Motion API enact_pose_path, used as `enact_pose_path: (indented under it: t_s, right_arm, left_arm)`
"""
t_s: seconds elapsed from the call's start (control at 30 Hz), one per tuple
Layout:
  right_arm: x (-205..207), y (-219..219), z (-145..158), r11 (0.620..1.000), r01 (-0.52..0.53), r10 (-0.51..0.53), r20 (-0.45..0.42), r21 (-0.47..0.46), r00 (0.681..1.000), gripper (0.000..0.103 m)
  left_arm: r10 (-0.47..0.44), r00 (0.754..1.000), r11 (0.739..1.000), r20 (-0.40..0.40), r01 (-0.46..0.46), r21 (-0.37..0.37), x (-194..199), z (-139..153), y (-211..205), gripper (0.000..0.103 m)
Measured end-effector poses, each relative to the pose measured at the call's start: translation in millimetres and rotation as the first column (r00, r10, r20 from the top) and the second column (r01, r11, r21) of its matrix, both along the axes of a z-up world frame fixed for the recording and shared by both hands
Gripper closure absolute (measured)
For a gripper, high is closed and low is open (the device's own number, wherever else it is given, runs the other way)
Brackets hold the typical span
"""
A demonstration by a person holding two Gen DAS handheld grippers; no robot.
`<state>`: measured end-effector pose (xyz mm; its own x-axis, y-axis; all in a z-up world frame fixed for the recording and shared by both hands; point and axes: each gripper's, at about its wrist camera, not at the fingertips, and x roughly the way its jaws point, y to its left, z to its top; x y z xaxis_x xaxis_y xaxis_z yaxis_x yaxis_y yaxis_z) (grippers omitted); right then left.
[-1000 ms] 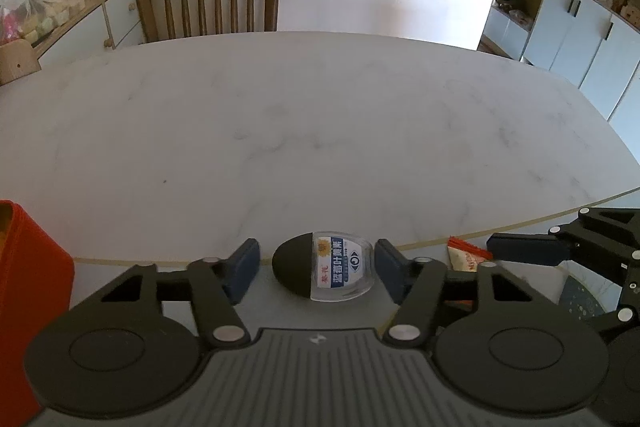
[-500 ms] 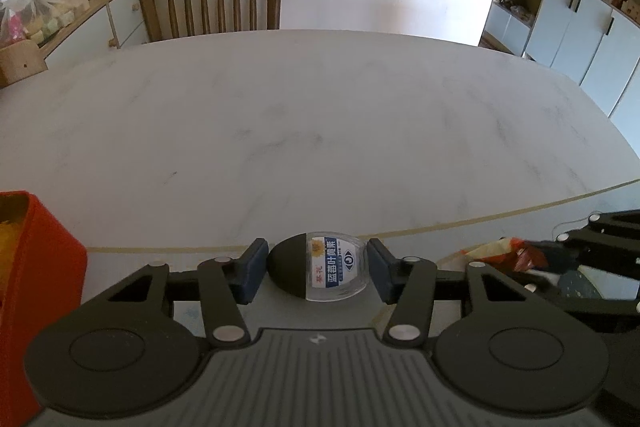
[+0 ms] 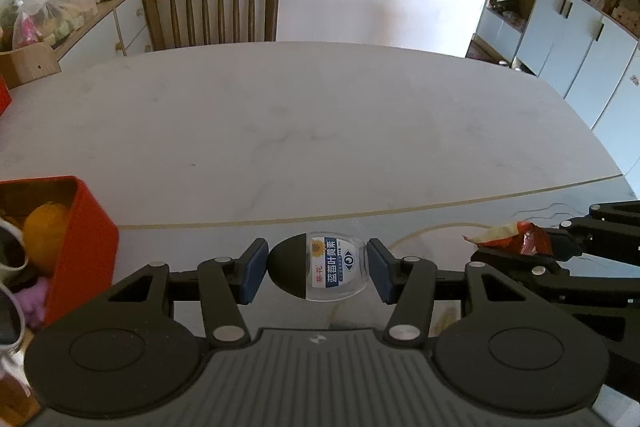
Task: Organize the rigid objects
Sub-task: 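Grasp the black roll-on bottle with the left gripper while the right grasps the red wrapper, then carry the roll-on bottle in the left gripper and red wrapper in the right over the tin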
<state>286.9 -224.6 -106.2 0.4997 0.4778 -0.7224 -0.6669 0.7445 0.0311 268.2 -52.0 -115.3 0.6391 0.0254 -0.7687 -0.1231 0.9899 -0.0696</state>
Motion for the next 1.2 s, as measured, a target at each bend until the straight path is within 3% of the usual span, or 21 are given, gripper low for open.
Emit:
enact_pose_path:
  t_s: [0.53, 1.2]
  right_arm:
    - [-57.9, 7.3, 47.8, 0.999, -0.039, 0.038, 0.035, 0.03, 0.999, 0.083]
    - [-124.0, 76.8, 86.3, 0.993, -0.104, 0.099, 0.092, 0.056, 0.991, 0.082]
  left_arm:
    - [0.002, 0.999, 1.0, 0.055, -0.002, -0.005, -55.8, 49.2, 19.0, 0.05]
    - [0.075, 0.991, 0.997, 0.115, -0.071, -0.039, -148.1, 84.8, 93.1, 0.05]
